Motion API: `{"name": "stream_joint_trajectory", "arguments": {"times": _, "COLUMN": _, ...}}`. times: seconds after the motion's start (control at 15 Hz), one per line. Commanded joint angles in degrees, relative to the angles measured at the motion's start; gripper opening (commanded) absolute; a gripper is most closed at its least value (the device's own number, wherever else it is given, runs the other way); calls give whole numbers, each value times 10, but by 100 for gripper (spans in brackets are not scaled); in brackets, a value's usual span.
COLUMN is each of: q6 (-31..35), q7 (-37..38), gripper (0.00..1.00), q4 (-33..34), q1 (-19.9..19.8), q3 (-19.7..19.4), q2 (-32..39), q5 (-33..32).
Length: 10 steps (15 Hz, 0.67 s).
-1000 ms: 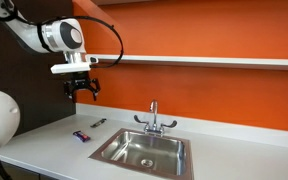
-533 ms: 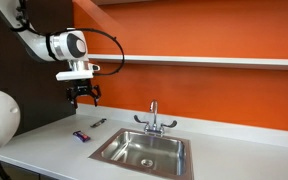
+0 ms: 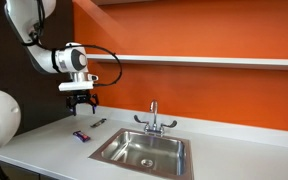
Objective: Put the purple chocolate bar inside the sink
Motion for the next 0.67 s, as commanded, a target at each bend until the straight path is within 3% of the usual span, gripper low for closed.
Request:
{"name": "stream_joint_trajectory", "arguments": {"times": 0.0, "q6": 16, "q7": -1, "gripper": 100, "q4": 36, "q1": 3, "q3": 19, "q2": 55, "q5": 0}}
{"name": "stream_joint_trajectory", "arguments": {"times": 0.6, "q6": 22, "q7": 0, "gripper": 100, "q4": 108, "q1": 16, "q3": 38, "q2": 165, "q5": -11}}
